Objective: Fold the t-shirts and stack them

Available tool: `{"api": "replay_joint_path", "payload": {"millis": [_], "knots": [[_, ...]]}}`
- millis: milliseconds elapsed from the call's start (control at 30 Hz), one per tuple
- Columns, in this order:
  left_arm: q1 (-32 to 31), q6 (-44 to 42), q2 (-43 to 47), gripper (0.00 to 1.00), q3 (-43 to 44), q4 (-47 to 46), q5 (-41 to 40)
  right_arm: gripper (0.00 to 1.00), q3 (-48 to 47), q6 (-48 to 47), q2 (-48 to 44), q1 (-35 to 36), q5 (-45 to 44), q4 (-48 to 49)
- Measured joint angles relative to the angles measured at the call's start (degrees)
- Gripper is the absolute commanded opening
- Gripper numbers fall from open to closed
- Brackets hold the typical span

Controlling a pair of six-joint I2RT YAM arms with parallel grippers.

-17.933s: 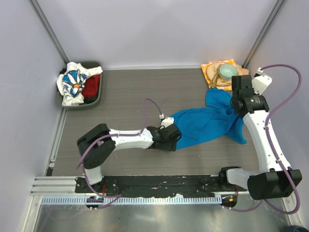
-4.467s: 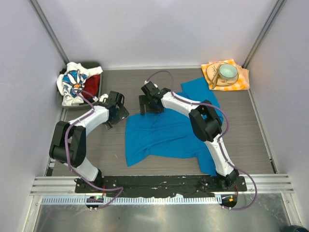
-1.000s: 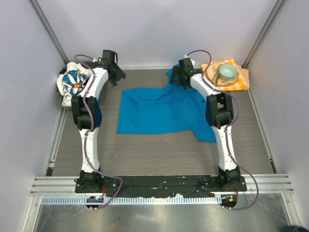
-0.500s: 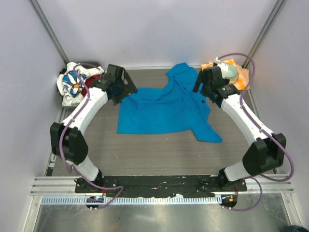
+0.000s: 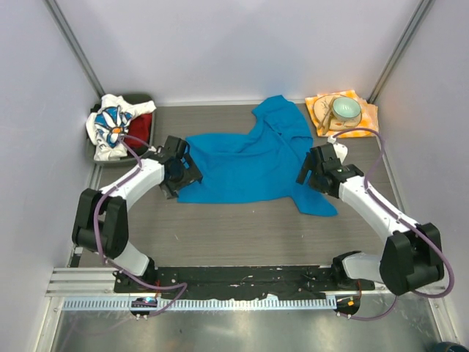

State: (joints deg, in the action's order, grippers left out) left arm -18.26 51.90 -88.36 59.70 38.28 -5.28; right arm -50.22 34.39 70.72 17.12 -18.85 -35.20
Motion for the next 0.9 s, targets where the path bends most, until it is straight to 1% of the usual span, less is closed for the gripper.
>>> {"api": "replay_joint_path", "payload": {"millis": [67,167,333,467,567,767,900], "knots": [[0.0,0.0,-2.1,0.97,0.4,-1.1,0.3,0.93,0.4,0.1,2.5,0.0,1.2,1.6],[0.0,0.2,-5.7,0.97,2.0,-1.8,0.4,0.90,0.4,0.3,6.8,0.0,3.1,4.5],[0.0,0.2,-11.2,0.96,7.8,-2.1,1.0,0.88,0.1,0.5,15.1,0.0,7.5,9.6],[0.0,0.2,-13.6,0.95,12.7,-2.4,1.3,0.88,-1.9,0.4,18.1,0.0,9.1,10.7],[0.0,0.3,-14.4,0.95,14.7,-2.6,1.7,0.86,-4.5,0.3,19.4,0.0,9.7,11.7],[-0.4,0.4,-18.1,0.94,16.7,-3.0,2.4,0.84,-7.1,0.0,22.3,0.0,10.9,14.4],[-0.8,0.5,-21.5,0.94,17.0,-3.0,2.6,0.84,-7.5,0.0,27.1,0.0,11.5,15.2]]}}
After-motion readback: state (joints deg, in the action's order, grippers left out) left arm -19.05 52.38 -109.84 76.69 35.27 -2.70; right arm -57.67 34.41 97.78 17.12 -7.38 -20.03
